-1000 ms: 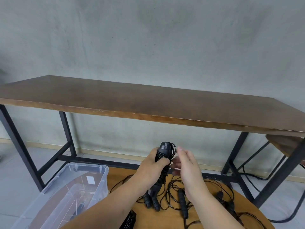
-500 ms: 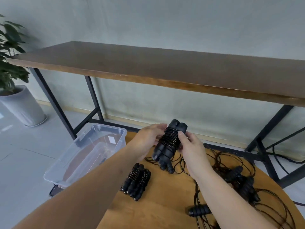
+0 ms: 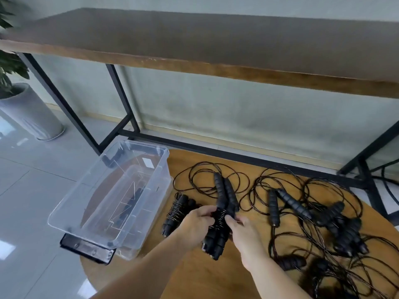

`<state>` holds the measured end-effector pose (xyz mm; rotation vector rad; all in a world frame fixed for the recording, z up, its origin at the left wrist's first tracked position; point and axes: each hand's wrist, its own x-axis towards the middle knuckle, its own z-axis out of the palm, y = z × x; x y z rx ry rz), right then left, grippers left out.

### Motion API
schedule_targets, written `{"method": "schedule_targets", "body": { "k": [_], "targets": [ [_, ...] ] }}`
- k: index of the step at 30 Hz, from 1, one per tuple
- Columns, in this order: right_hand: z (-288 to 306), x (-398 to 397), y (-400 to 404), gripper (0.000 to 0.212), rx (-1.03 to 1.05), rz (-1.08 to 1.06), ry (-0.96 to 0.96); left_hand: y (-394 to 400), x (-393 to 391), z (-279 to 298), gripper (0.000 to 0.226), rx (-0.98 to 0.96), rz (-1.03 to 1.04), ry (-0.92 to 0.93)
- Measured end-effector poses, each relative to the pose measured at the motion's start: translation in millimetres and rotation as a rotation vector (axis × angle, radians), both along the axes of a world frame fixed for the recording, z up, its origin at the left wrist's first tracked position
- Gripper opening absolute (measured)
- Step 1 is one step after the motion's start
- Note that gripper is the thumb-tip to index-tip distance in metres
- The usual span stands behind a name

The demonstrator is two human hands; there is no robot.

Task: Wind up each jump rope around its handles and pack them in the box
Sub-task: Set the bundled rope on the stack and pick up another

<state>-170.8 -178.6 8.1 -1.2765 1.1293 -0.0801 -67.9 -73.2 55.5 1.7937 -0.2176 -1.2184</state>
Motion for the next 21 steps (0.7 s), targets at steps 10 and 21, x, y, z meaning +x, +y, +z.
{"method": "schedule_targets", "body": {
  "k": [10,21],
  "targets": [
    [-90.1,26.7,5.8,0.038,0.035,0.051,0.133,-9.5,13.9,-87.9,0.041,0.198,-0.074,-0.038],
    [-114.9,41.5,9.1,0.049,-0.008,0.132,0.277,-8.0,15.4,-112.0,0.055,0.28,-0.264,-0.249]
  ]
}}
